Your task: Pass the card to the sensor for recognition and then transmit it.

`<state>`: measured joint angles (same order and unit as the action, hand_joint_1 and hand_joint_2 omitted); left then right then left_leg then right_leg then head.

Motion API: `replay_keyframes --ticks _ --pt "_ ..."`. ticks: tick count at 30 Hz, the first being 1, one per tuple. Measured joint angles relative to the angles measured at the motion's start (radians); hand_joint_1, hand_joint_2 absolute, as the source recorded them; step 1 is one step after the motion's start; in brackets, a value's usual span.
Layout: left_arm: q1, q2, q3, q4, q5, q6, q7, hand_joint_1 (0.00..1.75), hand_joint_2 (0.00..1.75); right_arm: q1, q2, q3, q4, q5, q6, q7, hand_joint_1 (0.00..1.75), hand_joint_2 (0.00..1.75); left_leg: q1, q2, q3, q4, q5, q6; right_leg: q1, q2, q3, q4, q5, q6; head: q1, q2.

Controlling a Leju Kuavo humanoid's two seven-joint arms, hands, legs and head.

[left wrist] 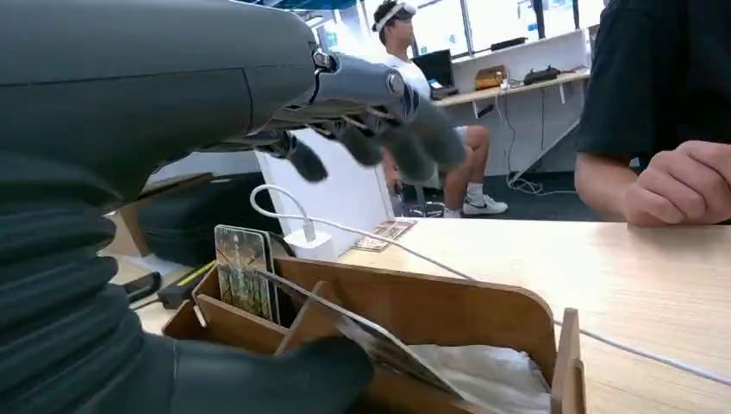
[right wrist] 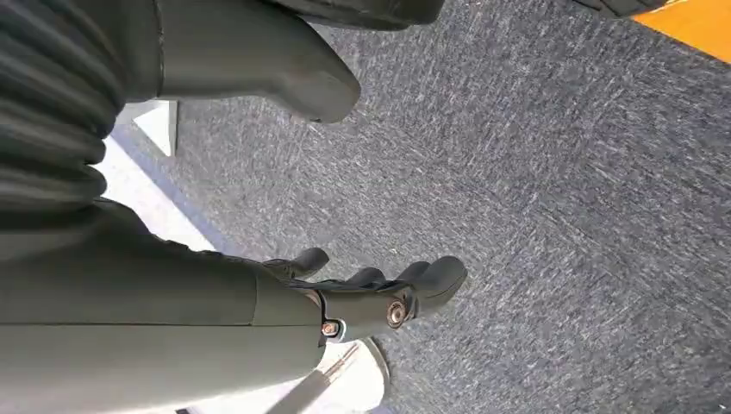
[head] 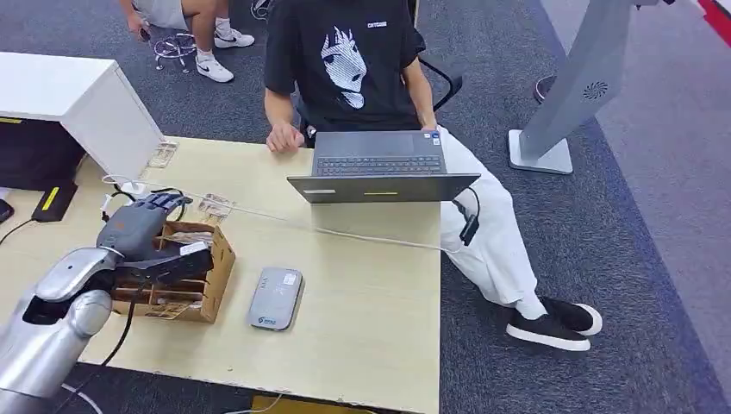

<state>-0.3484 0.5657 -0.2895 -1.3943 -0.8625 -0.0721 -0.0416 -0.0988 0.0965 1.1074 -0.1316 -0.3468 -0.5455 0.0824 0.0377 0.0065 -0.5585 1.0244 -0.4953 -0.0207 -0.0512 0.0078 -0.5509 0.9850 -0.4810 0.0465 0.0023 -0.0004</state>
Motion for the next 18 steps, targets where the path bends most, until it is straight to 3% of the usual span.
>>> replay_keyframes --ticks 18 --pt "0.000 0.021 0.000 0.000 -0.014 0.016 0.013 1.75 1.75 -0.011 0.007 0.000 0.000 -0.005 -0.002 -0.012 0.00 1.75 0.000 0.000 0.000 0.000 0.000 0.000 0.000 0.000 0.000 0.000 0.000 0.000 0.000 0.000"
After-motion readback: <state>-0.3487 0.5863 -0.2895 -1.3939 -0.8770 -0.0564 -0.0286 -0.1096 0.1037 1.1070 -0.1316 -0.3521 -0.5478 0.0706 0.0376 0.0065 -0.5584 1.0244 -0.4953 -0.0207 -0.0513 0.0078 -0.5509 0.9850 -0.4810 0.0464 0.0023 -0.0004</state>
